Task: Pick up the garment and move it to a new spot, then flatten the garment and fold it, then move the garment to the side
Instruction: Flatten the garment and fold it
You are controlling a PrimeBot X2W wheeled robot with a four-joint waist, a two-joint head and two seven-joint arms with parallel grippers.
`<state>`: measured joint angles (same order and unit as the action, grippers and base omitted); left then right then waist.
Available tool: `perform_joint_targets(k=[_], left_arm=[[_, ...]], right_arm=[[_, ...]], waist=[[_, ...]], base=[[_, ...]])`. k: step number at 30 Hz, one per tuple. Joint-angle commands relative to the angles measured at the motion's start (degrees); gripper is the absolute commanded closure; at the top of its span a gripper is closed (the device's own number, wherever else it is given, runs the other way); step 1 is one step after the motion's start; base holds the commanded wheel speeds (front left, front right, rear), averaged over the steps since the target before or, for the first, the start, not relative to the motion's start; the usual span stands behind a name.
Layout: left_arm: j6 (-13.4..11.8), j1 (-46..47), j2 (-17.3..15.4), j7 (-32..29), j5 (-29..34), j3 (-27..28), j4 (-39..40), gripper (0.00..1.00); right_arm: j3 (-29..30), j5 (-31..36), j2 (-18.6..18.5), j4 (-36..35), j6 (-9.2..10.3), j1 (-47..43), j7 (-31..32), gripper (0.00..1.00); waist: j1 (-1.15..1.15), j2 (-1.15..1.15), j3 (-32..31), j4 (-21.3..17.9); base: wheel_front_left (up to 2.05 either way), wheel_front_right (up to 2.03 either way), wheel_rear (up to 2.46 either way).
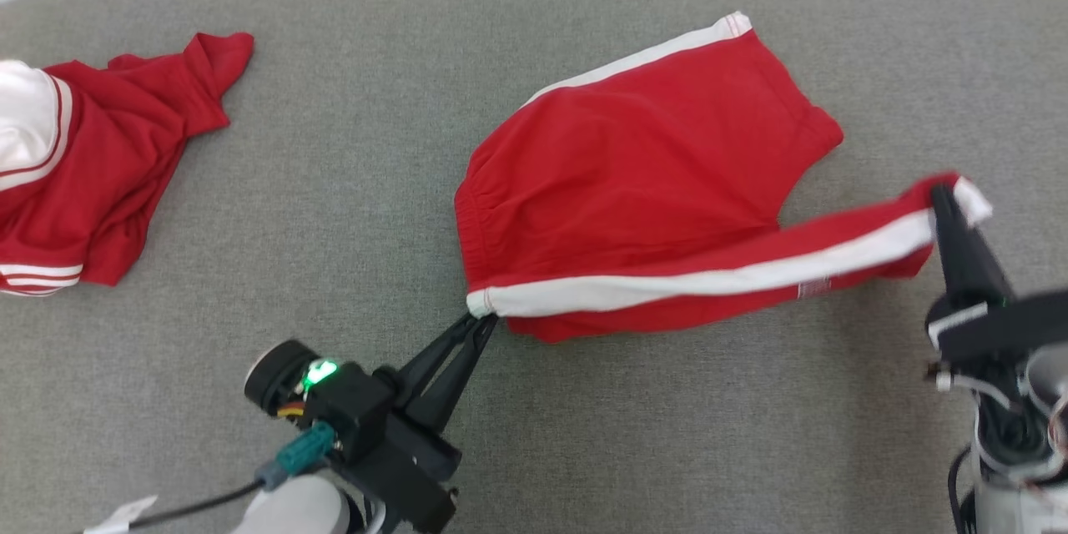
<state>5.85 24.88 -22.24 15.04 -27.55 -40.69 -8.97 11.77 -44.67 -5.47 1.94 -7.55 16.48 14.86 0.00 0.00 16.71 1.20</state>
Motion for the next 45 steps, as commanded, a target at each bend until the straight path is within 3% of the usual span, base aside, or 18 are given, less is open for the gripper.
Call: perform_joint_targets(k=[1,13,26,27,28,29,30,31,38,45], left_arm=[[0.19,1.05,0.2,0.2,0.18,-0.02,-0.62,1.0],[1.55,13.65,4.26,0.2,-0.7,1.83,-9.95,1.0],[1.58,25.85,9.29,0.2,-3.12,-0.63,-20.21,1.0],[1.58,26.19,9.67,0.2,-3.41,-0.62,-20.74,1.0],[1.58,26.5,9.94,0.2,-3.43,-0.73,-21.11,1.0],[1.58,26.84,10.16,0.2,-3.32,-0.49,-21.47,0.62],[1.58,26.84,10.16,0.2,-3.32,-0.49,-21.47,0.62],[1.58,26.99,10.33,0.2,-3.07,-0.27,-21.96,0.0],[1.59,24.01,10.68,0.21,-1.59,1.7,-22.85,0.0],[-0.2,16.18,10.39,0.2,2.82,10.25,-16.16,0.0]], right_arm=[[-0.14,0.92,-0.58,0.62,0.14,1.55,0.29,1.0],[-1.06,7.49,-3.45,19.86,0.14,26.5,0.76,1.0],[-4.45,15.62,-5.98,43.49,0.14,47.49,-5.39,1.0],[-4.49,16.07,-6.28,45.04,0.14,48.43,-6.04,0.88],[-4.72,16.64,-6.48,46.41,0.14,49.24,-6.69,0.62],[-5.02,17.14,-6.57,47.9,0.14,49.86,-7.16,0.07],[-5.02,17.14,-6.57,47.9,0.14,49.86,-7.16,0.07],[-5.44,17.64,-6.61,49.11,0.13,50.49,-7.73,0.0],[-10.06,17.86,-8.24,53.39,0.14,50.08,-11.23,0.0],[-16.61,15.63,-12.73,53.24,0.14,44.8,-13.19,0.0]], waist=[[0.0,0.0,0.81,0.61],[0.0,0.0,6.32,3.43],[0.0,0.0,11.28,6.86],[0.0,0.0,11.41,6.95],[0.0,0.0,11.51,7.03],[0.0,0.0,11.54,7.1],[0.0,0.0,11.54,7.1],[0.0,0.0,11.52,7.13],[0.0,0.0,9.4,6.41],[0.0,0.0,6.37,6.28]], base=[[0.0,0.0,0.0],[0.0,0.0,0.0],[0.0,0.0,0.0],[0.0,0.0,0.0],[0.0,0.0,0.0],[0.0,0.0,0.0],[0.0,0.0,0.0],[0.0,0.0,0.0],[0.0,0.0,0.0],[0.0,0.0,0.0]])
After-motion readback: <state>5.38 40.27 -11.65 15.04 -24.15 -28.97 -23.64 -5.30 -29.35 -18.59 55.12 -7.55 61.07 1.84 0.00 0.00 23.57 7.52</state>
